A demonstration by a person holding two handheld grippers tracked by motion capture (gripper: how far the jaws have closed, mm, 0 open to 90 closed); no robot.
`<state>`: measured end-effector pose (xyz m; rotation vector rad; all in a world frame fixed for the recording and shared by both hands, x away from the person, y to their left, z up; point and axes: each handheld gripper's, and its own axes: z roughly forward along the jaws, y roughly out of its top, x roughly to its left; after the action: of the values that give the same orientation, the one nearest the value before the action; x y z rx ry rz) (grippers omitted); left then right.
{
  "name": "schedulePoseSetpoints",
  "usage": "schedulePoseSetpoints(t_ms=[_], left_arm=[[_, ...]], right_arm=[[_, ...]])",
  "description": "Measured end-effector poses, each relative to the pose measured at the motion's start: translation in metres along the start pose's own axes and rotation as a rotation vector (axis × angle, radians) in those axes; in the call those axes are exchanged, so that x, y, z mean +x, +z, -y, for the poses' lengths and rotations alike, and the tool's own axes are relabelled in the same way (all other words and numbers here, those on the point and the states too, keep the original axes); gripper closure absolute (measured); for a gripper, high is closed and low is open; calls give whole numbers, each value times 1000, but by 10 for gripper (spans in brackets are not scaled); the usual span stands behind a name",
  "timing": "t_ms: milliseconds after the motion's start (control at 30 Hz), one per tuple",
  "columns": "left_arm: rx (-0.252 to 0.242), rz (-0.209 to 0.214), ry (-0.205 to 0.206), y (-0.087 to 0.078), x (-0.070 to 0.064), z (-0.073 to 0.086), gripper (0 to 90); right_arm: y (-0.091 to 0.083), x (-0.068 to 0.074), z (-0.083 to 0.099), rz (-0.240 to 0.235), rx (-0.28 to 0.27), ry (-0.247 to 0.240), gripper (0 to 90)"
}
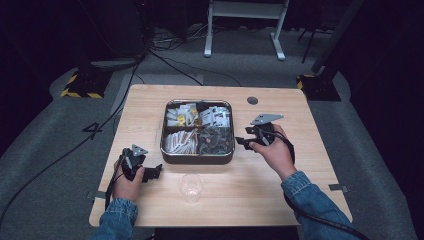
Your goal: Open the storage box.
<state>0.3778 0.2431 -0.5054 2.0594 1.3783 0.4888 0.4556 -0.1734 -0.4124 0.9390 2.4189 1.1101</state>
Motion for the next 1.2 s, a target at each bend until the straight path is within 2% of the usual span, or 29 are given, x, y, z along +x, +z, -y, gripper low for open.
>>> schedulePoseSetpoints(t_ms=[33, 67, 100, 300, 533, 600, 667, 867, 967, 1200], left_arm=[[0, 0, 0, 0, 0, 0, 0], [1, 0, 1, 0, 0, 0, 0], [-1, -1, 2, 0, 0, 0, 0], [-1, -5, -1, 0, 1, 0, 0], [-1, -12, -9, 0, 1, 0, 0], [-1, -12, -9, 0, 1, 0, 0], [-1, -12, -9, 0, 1, 0, 0], [0, -13, -8, 0, 1, 0, 0], [0, -9, -9, 1, 2, -1, 0], [1, -3, -3, 1, 3, -1, 0]], right_arm=[[0, 0, 0, 0, 0, 0, 416], [4, 2, -8, -2, 7, 0, 424], [4, 2, -8, -2, 7, 0, 424], [17, 11, -34, -21, -6, 0, 436], [33, 18, -51, -49, -3, -1, 443], [41, 22, -57, -64, 0, -10, 446], [53, 27, -66, -83, -9, 4, 457], [73, 32, -74, -79, 0, 4, 466], [87, 35, -77, -79, 10, 18, 474], [105, 40, -79, -84, 19, 36, 488]])
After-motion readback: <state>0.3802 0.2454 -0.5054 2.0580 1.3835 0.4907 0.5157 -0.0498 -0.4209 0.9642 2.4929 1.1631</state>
